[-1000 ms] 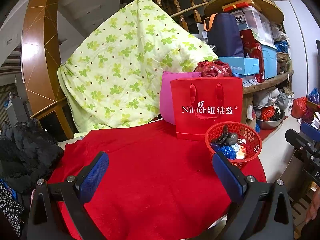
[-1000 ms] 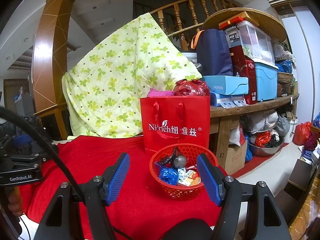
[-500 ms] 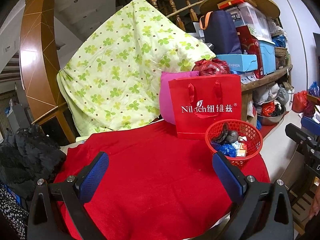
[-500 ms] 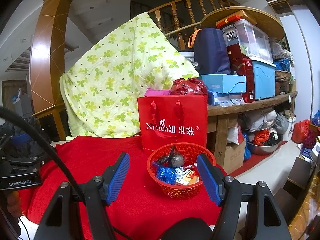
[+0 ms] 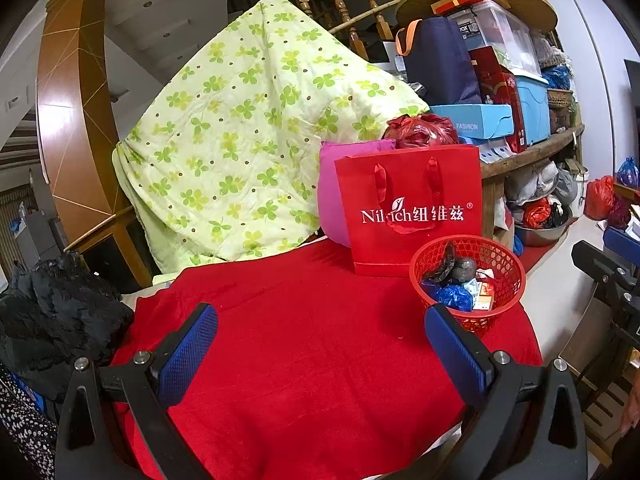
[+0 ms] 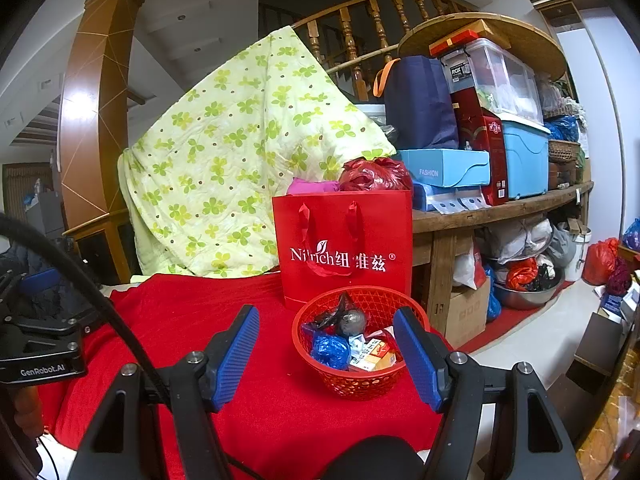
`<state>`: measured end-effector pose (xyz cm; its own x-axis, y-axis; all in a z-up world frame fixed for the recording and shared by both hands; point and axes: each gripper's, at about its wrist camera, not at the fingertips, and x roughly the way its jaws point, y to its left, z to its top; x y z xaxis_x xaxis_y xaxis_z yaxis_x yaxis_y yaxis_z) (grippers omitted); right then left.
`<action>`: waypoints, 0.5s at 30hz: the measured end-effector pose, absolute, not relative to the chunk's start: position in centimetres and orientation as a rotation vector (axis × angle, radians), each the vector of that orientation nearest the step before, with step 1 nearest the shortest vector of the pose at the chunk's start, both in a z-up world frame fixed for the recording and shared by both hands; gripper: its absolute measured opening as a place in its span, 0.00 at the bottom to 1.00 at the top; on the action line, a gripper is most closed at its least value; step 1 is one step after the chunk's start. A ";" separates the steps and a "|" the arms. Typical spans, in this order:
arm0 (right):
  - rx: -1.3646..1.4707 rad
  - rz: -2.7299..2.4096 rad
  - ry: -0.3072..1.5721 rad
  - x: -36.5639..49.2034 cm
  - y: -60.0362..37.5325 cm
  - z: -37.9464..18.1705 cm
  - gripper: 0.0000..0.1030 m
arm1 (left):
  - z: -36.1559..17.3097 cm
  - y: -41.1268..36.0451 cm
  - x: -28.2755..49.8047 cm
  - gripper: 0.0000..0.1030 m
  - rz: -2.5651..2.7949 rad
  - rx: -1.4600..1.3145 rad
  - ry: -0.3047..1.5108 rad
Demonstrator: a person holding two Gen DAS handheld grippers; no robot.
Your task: Collect trash
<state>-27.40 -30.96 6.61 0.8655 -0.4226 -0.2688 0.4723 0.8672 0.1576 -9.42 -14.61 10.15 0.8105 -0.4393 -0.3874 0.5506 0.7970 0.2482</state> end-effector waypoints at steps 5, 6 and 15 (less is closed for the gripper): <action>0.223 -0.472 0.234 -27.4 -31.1 6.6 0.71 | 10.2 -14.8 -9.4 1.00 -0.541 0.362 0.322; 0.223 -0.473 0.234 -27.4 -31.0 6.6 0.71 | 10.1 -14.6 -9.4 1.00 -0.540 0.363 0.323; 0.231 -0.470 0.240 -27.4 -31.4 6.3 0.71 | 9.7 -14.1 -9.1 1.00 -0.546 0.368 0.328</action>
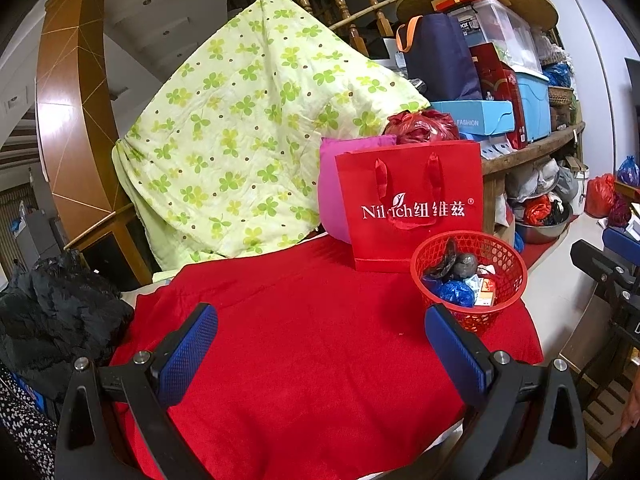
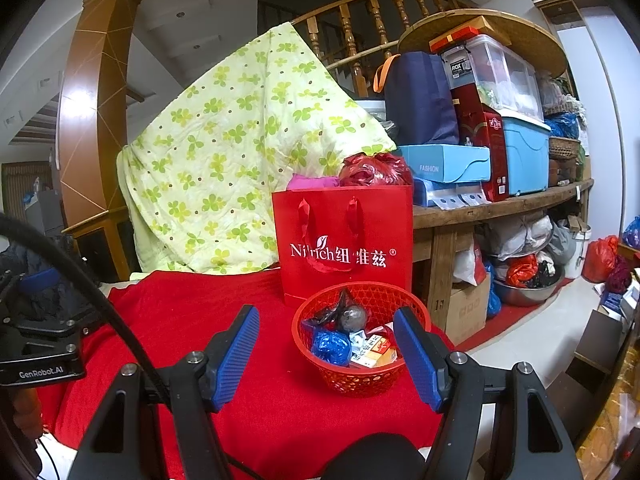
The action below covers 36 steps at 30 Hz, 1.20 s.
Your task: Collect trash
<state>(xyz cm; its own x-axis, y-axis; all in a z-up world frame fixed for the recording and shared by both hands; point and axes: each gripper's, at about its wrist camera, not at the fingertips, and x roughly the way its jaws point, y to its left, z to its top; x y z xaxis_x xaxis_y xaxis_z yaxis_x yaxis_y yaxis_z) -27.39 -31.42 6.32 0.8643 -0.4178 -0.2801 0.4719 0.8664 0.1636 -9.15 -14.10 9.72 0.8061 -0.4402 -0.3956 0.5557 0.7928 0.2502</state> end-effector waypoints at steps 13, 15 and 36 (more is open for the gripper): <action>0.228 -0.471 0.241 -27.3 -31.4 6.5 0.71 | 9.6 -14.1 -9.0 1.00 -0.546 0.371 0.330; 0.227 -0.471 0.242 -27.3 -31.4 6.5 0.71 | 9.6 -14.1 -9.0 1.00 -0.547 0.371 0.330; 0.226 -0.468 0.248 -27.3 -31.4 6.2 0.71 | 9.1 -13.5 -8.7 1.00 -0.550 0.373 0.336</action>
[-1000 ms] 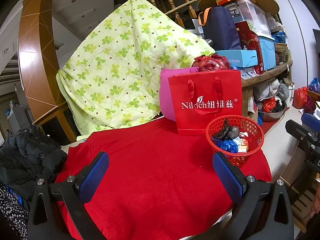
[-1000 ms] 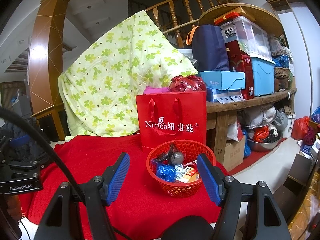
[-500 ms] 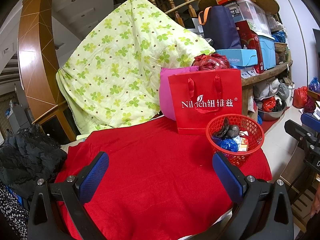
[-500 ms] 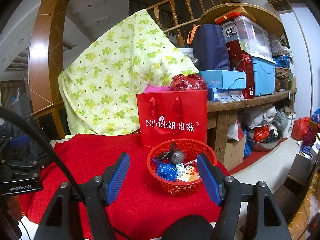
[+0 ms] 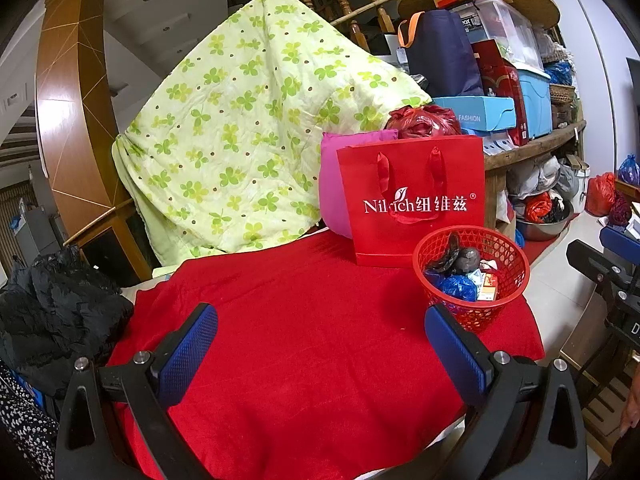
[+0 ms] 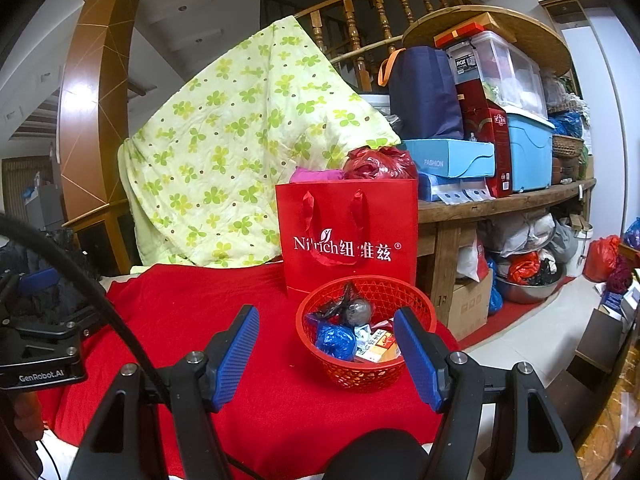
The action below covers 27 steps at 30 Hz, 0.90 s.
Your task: Collect trash
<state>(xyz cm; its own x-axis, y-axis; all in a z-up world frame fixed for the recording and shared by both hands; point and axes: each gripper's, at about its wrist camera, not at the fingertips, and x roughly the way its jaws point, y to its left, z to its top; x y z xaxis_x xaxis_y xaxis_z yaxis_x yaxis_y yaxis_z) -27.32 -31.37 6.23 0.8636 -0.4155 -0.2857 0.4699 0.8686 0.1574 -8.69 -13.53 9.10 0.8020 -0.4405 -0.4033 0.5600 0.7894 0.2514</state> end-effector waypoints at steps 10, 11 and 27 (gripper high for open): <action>0.223 -0.466 0.249 -27.3 -31.5 6.2 0.71 | 8.9 -13.5 -8.6 1.00 -0.549 0.375 0.334; 0.223 -0.468 0.249 -27.2 -31.4 6.3 0.71 | 8.8 -13.3 -8.6 1.00 -0.550 0.375 0.335; 0.227 -0.465 0.260 -27.6 -31.6 6.0 0.71 | 8.7 -13.1 -8.4 1.00 -0.551 0.376 0.336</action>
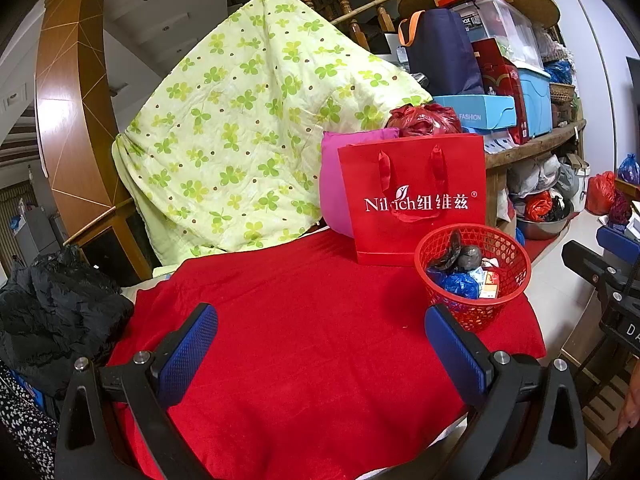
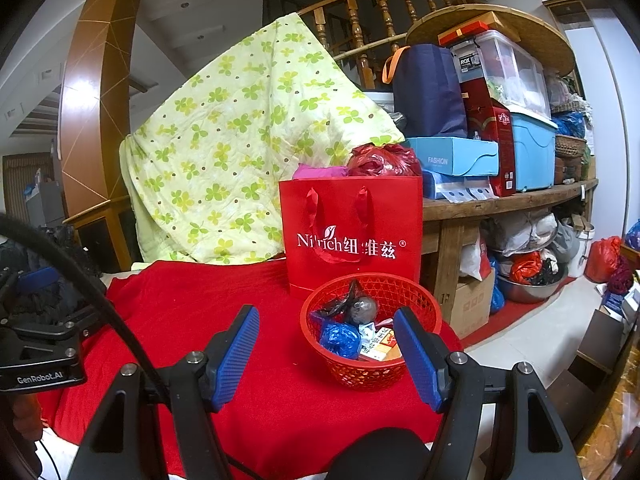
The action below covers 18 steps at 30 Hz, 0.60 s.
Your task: Collect trash
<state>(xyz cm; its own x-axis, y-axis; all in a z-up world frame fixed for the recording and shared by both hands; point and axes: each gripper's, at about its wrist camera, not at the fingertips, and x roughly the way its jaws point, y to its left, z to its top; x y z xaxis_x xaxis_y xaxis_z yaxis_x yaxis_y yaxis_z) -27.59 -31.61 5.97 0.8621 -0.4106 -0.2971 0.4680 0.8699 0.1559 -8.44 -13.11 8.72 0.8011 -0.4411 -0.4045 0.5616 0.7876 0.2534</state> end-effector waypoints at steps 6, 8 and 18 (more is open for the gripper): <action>0.220 -0.462 0.269 -27.2 -30.6 5.6 0.71 | 8.4 -13.1 -8.3 1.00 -0.550 0.378 0.342; 0.219 -0.462 0.271 -26.8 -30.4 5.6 0.71 | 8.2 -13.1 -8.3 1.00 -0.551 0.379 0.344; 0.219 -0.457 0.278 -26.1 -30.7 5.7 0.71 | 7.7 -12.7 -8.0 1.00 -0.553 0.379 0.351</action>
